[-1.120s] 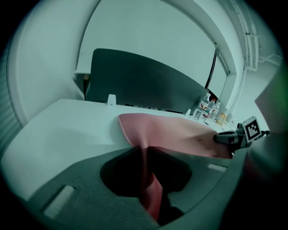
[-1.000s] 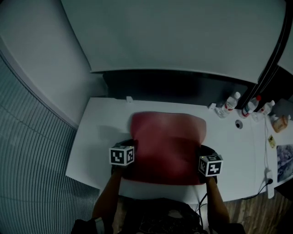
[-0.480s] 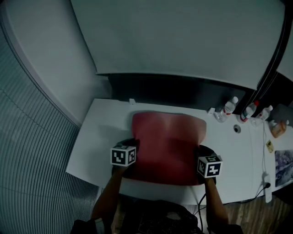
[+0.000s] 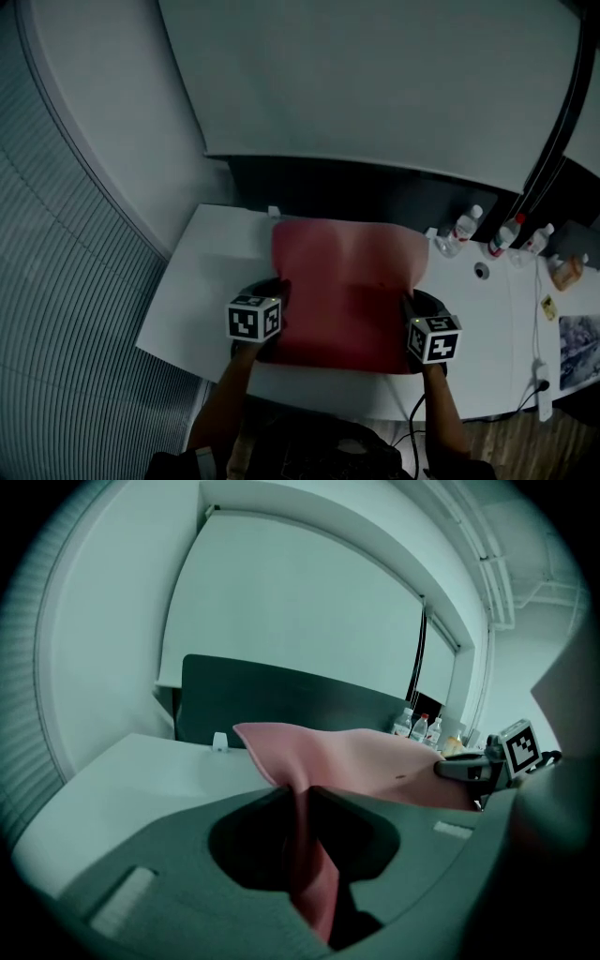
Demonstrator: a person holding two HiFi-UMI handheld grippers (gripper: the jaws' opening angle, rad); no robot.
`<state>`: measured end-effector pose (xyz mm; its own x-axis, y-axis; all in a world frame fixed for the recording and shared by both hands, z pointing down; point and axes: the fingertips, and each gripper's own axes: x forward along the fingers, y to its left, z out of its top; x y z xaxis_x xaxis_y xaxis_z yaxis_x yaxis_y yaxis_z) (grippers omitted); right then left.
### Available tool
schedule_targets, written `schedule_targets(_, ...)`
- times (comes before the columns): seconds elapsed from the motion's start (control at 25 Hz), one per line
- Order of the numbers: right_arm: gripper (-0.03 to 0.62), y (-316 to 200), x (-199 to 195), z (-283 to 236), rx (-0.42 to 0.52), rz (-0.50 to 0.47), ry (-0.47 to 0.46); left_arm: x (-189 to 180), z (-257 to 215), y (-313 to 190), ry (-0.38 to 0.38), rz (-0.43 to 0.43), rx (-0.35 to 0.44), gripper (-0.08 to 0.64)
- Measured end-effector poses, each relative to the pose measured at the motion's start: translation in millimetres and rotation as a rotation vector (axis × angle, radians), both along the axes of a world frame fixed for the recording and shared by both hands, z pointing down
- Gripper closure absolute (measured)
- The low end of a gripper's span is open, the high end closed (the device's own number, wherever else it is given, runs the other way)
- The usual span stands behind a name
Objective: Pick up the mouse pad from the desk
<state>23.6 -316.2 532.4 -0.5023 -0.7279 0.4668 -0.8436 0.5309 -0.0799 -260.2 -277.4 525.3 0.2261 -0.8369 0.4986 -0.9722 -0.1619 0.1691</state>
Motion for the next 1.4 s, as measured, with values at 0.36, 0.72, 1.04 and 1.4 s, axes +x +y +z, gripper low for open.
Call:
schedule_targets(0.36, 0.511, -3, 16, -51, 0.107, 0.003, -0.008, 21, -57, -1, -0.024, 0.014, 0.097, 0.485)
schedule_targets(0.72, 0.511, -8, 25, -116, 0.24, 0.031, -0.021, 41, -127, -5, -0.045, 0.029, 0.233, 0.485)
schedule_targets(1.04, 0.511, -9, 37, -172, 0.359, 0.056, -0.029, 49, -184, -4, -0.051, 0.034, 0.339, 0.485)
schedule_targets(1.4, 0.511, -6, 51, -219, 0.463, 0.086, -0.027, 66, -230, -6, -0.053, 0.057, 0.439, 0.485)
